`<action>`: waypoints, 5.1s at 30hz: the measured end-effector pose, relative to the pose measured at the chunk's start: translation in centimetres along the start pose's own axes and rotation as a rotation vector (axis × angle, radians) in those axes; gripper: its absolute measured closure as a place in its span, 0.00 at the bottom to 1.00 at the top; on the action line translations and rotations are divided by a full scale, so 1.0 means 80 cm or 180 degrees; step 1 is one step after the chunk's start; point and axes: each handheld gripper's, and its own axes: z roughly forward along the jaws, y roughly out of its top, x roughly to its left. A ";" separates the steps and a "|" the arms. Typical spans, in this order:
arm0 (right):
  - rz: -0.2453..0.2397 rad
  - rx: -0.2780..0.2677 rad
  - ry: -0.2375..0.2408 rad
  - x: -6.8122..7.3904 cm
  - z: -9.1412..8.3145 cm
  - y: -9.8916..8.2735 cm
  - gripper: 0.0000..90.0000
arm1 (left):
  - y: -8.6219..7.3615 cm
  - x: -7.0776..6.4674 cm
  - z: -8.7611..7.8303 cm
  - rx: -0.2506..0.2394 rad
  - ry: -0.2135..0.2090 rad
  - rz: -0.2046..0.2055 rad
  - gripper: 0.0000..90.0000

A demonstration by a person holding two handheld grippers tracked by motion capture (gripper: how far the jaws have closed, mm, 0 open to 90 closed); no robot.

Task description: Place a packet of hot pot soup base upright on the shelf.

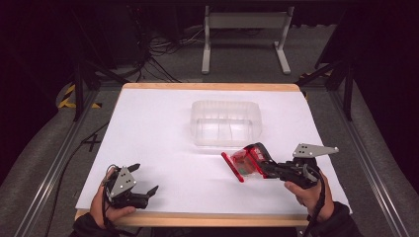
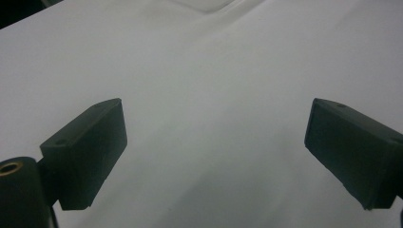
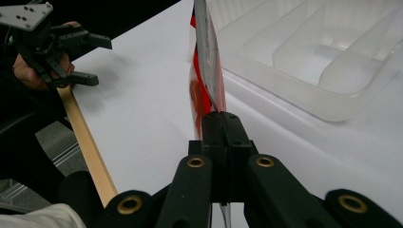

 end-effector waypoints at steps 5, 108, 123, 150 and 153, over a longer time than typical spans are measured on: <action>0.0044 -0.0052 -0.0091 0.000 -0.008 0.014 1.00 | 0.000 0.000 0.000 -0.0009 0.0010 0.0005 0.08; 0.0268 0.0277 -0.0697 -0.028 0.186 0.143 0.78 | -0.002 0.001 0.000 0.0022 0.0012 0.0049 0.08; 0.0041 0.0361 -0.0709 -0.028 0.184 0.147 0.70 | -0.002 0.001 -0.002 0.0009 0.0023 0.0035 0.08; -0.0400 0.0405 -0.0633 -0.014 0.138 0.148 0.69 | -0.002 0.001 0.000 0.0050 0.0053 0.0035 0.08; -0.0487 0.0403 -0.0660 -0.011 0.130 0.147 0.69 | -0.002 0.001 0.000 0.0049 0.0055 0.0036 0.08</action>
